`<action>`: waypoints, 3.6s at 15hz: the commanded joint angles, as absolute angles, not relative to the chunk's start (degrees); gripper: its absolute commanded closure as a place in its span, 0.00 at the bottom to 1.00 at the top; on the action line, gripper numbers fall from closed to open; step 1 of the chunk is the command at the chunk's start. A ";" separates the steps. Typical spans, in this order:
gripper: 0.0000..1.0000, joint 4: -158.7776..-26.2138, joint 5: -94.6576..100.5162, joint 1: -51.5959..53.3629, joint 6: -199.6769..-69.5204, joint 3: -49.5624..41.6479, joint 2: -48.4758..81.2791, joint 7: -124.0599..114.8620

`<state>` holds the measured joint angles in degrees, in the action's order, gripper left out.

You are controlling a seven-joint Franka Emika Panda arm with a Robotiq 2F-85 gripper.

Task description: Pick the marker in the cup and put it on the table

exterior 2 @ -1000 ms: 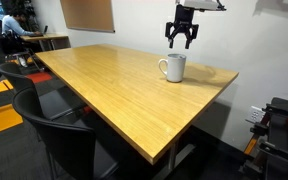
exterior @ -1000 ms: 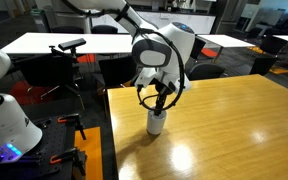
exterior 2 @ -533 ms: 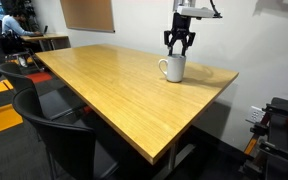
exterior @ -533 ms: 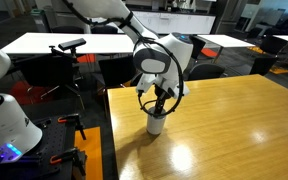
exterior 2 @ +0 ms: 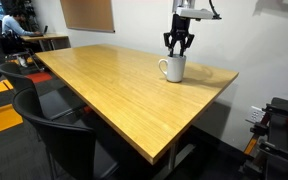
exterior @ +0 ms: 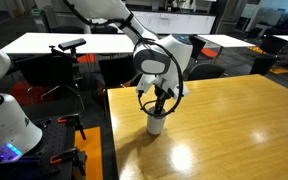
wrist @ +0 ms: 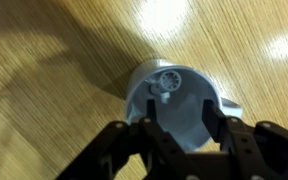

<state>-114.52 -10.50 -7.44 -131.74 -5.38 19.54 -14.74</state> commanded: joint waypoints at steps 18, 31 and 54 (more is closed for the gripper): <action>0.53 -110.79 -13.44 -8.33 -123.92 -5.42 21.68 -9.40; 0.95 -108.30 -13.73 -8.79 -119.47 -5.54 21.98 -8.75; 0.95 -117.76 -9.47 -6.76 -120.93 -6.07 6.70 -11.61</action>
